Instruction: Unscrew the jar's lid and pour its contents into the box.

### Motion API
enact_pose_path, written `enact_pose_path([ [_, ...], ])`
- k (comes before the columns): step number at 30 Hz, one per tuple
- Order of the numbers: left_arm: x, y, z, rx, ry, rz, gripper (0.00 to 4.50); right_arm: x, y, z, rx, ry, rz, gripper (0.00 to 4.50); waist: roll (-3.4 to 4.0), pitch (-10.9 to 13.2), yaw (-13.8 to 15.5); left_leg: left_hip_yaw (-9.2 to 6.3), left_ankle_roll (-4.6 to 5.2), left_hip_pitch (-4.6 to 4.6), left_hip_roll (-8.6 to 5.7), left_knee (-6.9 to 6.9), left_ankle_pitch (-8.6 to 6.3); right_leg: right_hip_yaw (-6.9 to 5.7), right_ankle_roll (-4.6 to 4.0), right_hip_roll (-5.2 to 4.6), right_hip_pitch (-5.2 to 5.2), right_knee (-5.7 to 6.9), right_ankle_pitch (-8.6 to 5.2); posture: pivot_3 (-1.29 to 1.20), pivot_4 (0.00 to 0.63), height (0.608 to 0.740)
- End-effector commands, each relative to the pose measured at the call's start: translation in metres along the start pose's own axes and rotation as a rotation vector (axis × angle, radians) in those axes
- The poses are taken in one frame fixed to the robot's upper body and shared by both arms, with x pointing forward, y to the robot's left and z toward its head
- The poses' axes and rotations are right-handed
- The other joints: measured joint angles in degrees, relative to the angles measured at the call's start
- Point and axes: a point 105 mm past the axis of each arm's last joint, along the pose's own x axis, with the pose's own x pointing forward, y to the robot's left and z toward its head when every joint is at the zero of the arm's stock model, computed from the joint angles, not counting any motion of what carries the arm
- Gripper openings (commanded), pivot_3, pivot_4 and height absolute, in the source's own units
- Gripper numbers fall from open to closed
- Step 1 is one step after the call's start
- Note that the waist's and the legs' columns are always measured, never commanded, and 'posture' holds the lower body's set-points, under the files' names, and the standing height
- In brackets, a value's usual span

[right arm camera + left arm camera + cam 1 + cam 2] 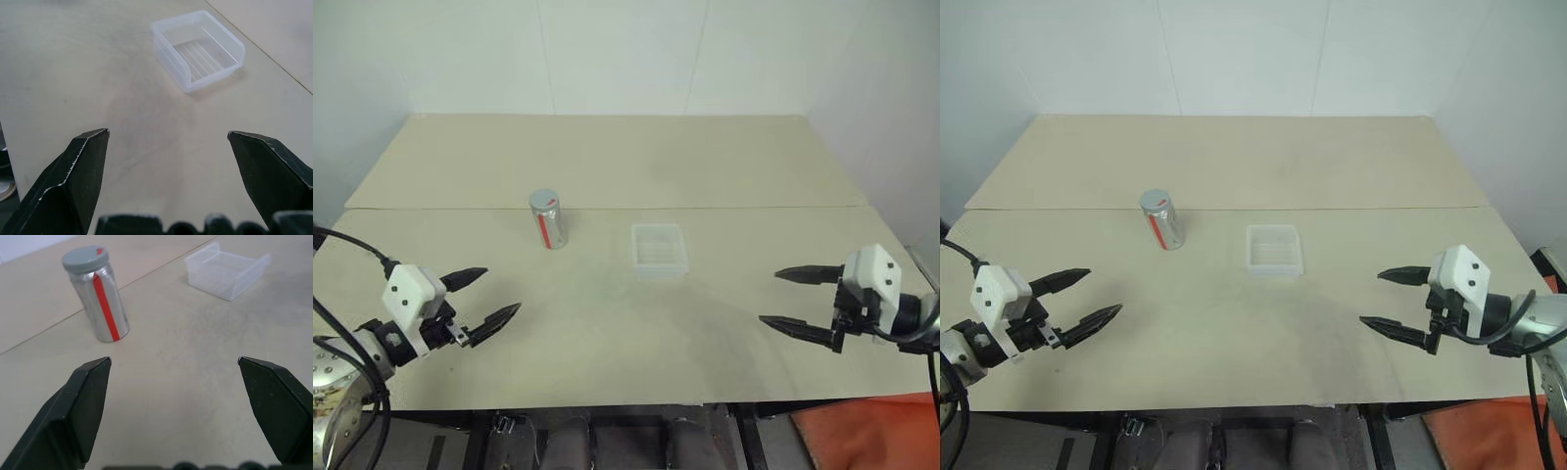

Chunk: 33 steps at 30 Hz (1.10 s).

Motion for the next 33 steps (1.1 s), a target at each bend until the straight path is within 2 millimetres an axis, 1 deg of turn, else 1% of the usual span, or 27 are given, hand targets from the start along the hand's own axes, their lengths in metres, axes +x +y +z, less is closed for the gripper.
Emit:
enact_pose_path([
  [1, 0.002, 0.005, 0.008, 0.031, -0.033, 0.029, 4.49, -0.007, -0.007, 0.011, -0.064, -0.003, -0.043, 4.5, 0.0, 0.0, 0.0, 0.0, 0.0, 0.0, 0.0, 0.0, 0.0, 0.0, 0.0, 0.0, 0.0, 0.0, 0.0, 0.0, 0.15, 0.74],
  [8, 0.01, 0.008, 0.003, 0.024, -0.037, 0.029, 4.49, -0.009, -0.005, 0.008, -0.063, 0.014, -0.069, 4.5, 0.0, 0.0, 0.0, 0.0, 0.0, -0.01, 0.0, 0.0, 0.0, 0.0, 0.0, 0.0, 0.0, 0.0, 0.0, 0.0, 0.15, 0.74],
  [12, 0.019, 0.016, 0.005, 0.02, -0.064, 0.072, 4.49, -0.008, -0.007, 0.012, -0.063, -0.006, -0.109, 4.5, 0.02, 0.0, 0.0, 0.0, 0.0, 0.0, 0.0, 0.0, 0.0, 0.0, 0.0, 0.0, 0.0, 0.02, 0.01, 0.0, 0.15, 0.74],
  [14, 0.03, 0.026, 0.001, 0.045, -0.06, 0.145, 4.49, -0.003, -0.01, 0.016, -0.062, -0.031, -0.143, 4.5, 0.01, 0.0, 0.1, 0.0, 0.0, 0.04, -0.02, 0.0, 0.0, 0.01, 0.01, -0.01, 0.05, 0.02, 0.01, 0.0, 0.15, 0.74],
  [15, 0.04, 0.03, -0.002, 0.052, -0.07, 0.183, 4.49, 0.003, -0.01, 0.018, -0.065, -0.043, -0.153, 4.5, 0.02, 0.0, 0.0, -0.02, 0.0, 0.05, -0.01, 0.01, 0.0, 0.0, 0.01, 0.01, 0.07, 0.02, 0.01, 0.0, 0.15, 0.74],
  [19, 0.065, 0.034, -0.005, 0.058, -0.116, 0.257, 4.49, 0.016, -0.006, 0.023, -0.067, -0.076, -0.174, 4.5, 0.01, 0.0, 0.0, -0.05, 0.0, 0.06, -0.05, 0.0, 0.0, -0.01, 0.02, 0.01, 0.14, -0.02, 0.03, 0.0, 0.15, 0.74],
  [21, 0.075, 0.035, -0.006, 0.065, -0.137, 0.291, 4.49, 0.023, -0.005, 0.025, -0.062, -0.096, -0.187, 4.5, 0.0, 0.0, 0.0, -0.05, 0.0, -0.09, -0.05, 0.0, 0.0, -0.01, 0.03, -0.01, -0.01, -0.02, 0.03, 0.0, 0.15, 0.74],
  [24, 0.094, 0.043, -0.008, 0.067, -0.18, 0.38, 4.49, 0.041, 0.004, 0.034, -0.045, -0.15, -0.193, 4.5, 0.0, 0.0, 0.1, -0.05, 0.0, -0.15, -0.06, 0.02, 0.01, -0.01, 0.04, -0.01, -0.08, 0.04, 0.04, 0.0, 0.15, 0.74],
  [26, 0.102, 0.045, -0.008, 0.065, -0.205, 0.409, 4.49, 0.048, 0.011, 0.037, -0.036, -0.171, -0.186, 4.5, 0.0, 0.0, 0.0, -0.08, -0.04, -0.14, -0.06, 0.03, 0.03, -0.03, 0.04, 0.0, -0.07, 0.07, 0.07, 0.0, 0.15, 0.74],
  [30, 0.118, 0.042, -0.01, 0.032, -0.245, 0.372, 4.49, 0.052, 0.02, 0.037, -0.026, -0.171, -0.172, 4.5, 0.0, 0.0, 0.0, -0.08, -0.02, -0.18, -0.09, 0.03, 0.02, -0.02, 0.06, -0.03, -0.09, 0.01, 0.08, 0.0, 0.15, 0.74],
  [33, 0.13, 0.046, -0.014, 0.011, -0.244, 0.384, 4.49, 0.05, 0.02, 0.036, -0.026, -0.162, -0.185, 4.5, 0.0, 0.0, 0.2, -0.09, -0.02, -0.21, -0.1, 0.06, 0.02, -0.07, 0.07, -0.04, -0.09, 0.02, 0.08, 0.0, 0.15, 0.74],
])
